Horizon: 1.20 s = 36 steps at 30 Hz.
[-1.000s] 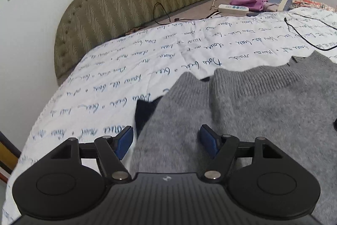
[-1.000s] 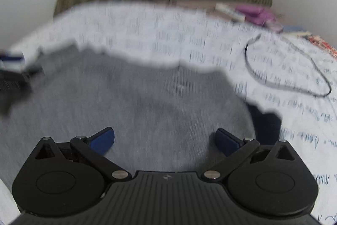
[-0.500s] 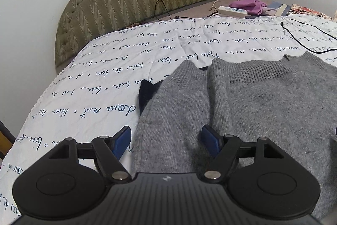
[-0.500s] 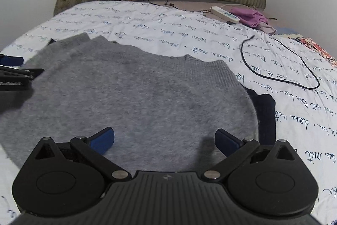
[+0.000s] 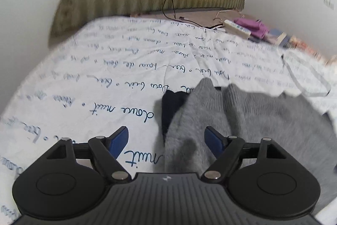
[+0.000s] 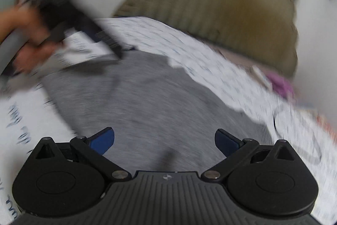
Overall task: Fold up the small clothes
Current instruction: 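Lower both tools to the side edge of the folded sweater, then close both tools on the grey sweater's side edge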
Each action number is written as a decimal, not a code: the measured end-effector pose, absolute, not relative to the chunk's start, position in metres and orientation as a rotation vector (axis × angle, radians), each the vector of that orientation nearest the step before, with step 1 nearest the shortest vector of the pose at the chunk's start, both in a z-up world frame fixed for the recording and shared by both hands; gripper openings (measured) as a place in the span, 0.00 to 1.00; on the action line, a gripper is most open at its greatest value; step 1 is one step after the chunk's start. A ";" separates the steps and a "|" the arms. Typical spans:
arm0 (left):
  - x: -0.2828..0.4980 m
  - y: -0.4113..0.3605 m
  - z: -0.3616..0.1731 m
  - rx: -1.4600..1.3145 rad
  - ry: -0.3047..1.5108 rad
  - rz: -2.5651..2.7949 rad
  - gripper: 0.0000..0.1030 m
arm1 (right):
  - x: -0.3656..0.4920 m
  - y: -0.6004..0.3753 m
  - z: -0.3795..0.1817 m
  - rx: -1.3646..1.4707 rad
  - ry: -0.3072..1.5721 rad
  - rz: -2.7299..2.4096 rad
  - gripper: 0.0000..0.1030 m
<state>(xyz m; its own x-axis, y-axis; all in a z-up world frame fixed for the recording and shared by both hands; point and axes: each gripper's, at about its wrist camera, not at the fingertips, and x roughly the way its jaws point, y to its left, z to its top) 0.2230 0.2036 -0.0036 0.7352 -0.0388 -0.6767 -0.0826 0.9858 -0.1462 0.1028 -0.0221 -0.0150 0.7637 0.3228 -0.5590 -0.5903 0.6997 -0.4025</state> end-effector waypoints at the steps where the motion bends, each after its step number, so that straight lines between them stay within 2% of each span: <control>1: 0.226 0.210 -0.004 -0.202 0.755 0.010 0.77 | 0.096 -0.013 -0.019 -0.644 0.458 0.538 0.99; 8: 0.242 0.231 -0.023 -0.357 0.785 -0.088 0.77 | 0.067 0.028 -0.042 -0.784 0.405 0.599 0.99; 13: 0.261 0.228 -0.037 -0.398 0.814 -0.138 0.77 | 0.050 0.055 -0.060 -0.947 0.247 0.526 0.99; 17: 0.274 0.225 -0.041 -0.418 0.828 -0.185 0.77 | 0.055 0.073 -0.066 -0.967 0.199 0.466 0.97; 21: 0.285 0.219 -0.044 -0.410 0.841 -0.210 0.76 | 0.069 0.083 -0.066 -0.934 0.219 0.464 0.86; 24: 0.290 0.216 -0.046 -0.415 0.827 -0.208 0.76 | 0.078 0.095 -0.070 -0.942 0.226 0.469 0.67; 28: 0.296 0.219 -0.051 -0.451 0.812 -0.188 0.55 | 0.086 0.111 -0.079 -0.972 0.220 0.475 0.40; 29: 0.297 0.221 -0.052 -0.462 0.811 -0.181 0.51 | 0.085 0.114 -0.081 -0.980 0.214 0.479 0.38; 34: 0.303 0.225 -0.057 -0.475 0.822 -0.149 0.20 | 0.087 0.122 -0.091 -1.005 0.198 0.496 0.26; 36: 0.303 0.223 -0.057 -0.470 0.819 -0.137 0.16 | 0.090 0.121 -0.089 -0.983 0.215 0.517 0.24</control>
<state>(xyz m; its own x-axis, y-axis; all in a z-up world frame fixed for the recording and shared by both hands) 0.3027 0.2235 -0.0567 0.6807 -0.2956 -0.6703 -0.0605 0.8891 -0.4536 0.0896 0.1207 -0.0889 0.8595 0.3184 -0.3999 -0.5082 0.4467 -0.7363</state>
